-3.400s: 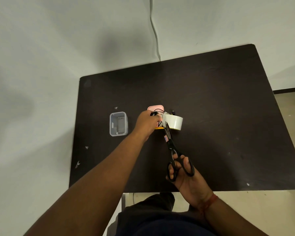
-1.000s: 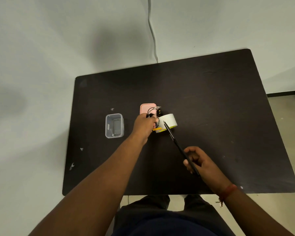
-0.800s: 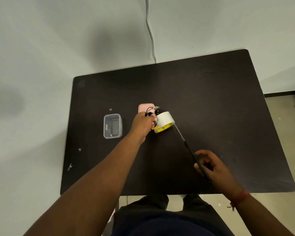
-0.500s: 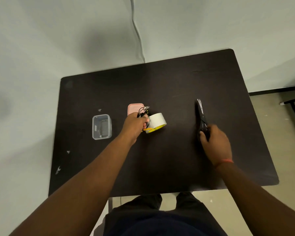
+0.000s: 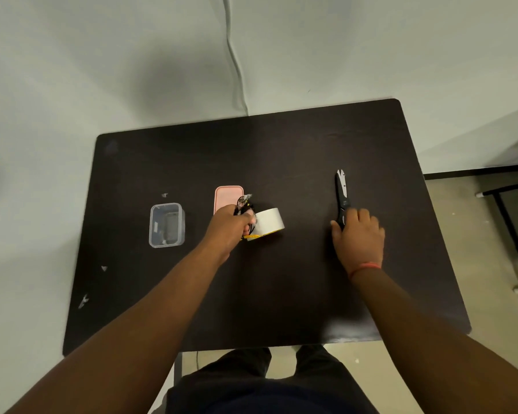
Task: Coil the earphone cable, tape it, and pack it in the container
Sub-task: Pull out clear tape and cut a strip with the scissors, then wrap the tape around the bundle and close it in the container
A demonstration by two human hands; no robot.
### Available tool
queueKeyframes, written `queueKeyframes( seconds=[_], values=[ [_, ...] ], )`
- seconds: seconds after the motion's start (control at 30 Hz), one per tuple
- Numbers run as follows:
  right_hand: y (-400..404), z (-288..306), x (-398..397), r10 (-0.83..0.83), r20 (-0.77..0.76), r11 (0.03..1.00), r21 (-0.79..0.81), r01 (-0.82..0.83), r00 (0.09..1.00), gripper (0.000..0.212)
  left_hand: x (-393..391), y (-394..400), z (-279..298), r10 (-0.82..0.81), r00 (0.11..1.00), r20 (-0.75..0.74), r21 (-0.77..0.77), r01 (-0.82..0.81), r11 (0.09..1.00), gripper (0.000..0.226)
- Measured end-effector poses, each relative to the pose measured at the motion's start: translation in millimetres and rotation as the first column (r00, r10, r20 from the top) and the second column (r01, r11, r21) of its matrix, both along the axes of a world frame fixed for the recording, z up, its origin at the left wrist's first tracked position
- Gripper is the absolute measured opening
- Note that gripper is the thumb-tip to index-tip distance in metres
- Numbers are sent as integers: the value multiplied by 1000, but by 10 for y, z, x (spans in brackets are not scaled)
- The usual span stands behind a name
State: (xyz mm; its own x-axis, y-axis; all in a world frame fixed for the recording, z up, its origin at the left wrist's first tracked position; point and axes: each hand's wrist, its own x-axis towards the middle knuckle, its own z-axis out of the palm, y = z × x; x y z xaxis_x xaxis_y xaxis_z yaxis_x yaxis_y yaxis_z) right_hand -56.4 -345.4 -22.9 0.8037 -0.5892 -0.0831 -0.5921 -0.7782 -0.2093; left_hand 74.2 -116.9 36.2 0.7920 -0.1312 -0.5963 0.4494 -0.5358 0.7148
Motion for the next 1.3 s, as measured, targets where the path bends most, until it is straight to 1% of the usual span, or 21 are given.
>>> queueKeyframes(
  seconds=[0.03,0.07,0.1,0.13,0.17,0.2,0.27,0.33,0.4,0.57,0.67,0.77,0.87,1.0,1.07,1.17,1.3],
  values=[
    [69,50,84,68,98,994,83,-77,993,38,-6,2,8,-10,1000,1,3,10,1000,14],
    [152,111,182,163,198,964,175,-198,967,40,-16,3,15,-22,1000,2,1,22,1000,14],
    [242,183,283,273,260,910,243,-337,926,45,-28,1,27,-32,999,1,-10,32,999,13],
    [330,241,380,394,268,840,284,-463,879,53,-42,-1,35,-43,999,2,-27,43,999,14],
    [402,292,471,506,235,769,314,-558,830,61,-58,-7,49,-56,998,5,-45,56,997,15],
    [466,325,553,595,186,709,337,-619,782,67,-74,-13,66,-68,998,9,-54,69,996,15],
    [546,346,660,685,121,639,375,-672,719,65,-102,-27,92,-71,997,8,-62,71,996,14],
    [581,363,712,691,119,625,397,-672,713,51,-112,-37,95,-57,998,-6,-70,57,996,12],
    [594,364,724,682,149,633,370,-679,716,39,-122,-42,101,-71,997,-12,-93,69,993,10],
    [554,356,672,629,198,666,363,-652,752,30,-134,-36,76,-92,995,-37,-96,88,991,12],
    [542,358,679,625,193,678,345,-649,756,28,-137,-54,66,-98,995,-27,-76,96,992,15],
    [480,353,664,644,151,708,253,-659,750,22,-114,-65,74,-56,998,-2,-58,55,997,20],
    [340,297,585,612,117,767,155,-623,782,12,-31,-28,99,4,999,33,-45,-3,999,16],
    [203,224,524,573,81,818,0,-575,815,13,-11,36,97,-25,999,25,-44,26,999,15],
    [170,198,516,551,74,835,-53,-548,831,17,-57,50,83,-19,1000,7,-56,20,998,15],
    [154,173,481,556,-14,828,-80,-555,831,29,-133,69,78,-15,1000,-24,-80,13,997,16],
    [172,141,435,559,-92,820,-88,-566,824,35,-203,117,100,3,998,-65,-155,-13,988,13]
  ],
)
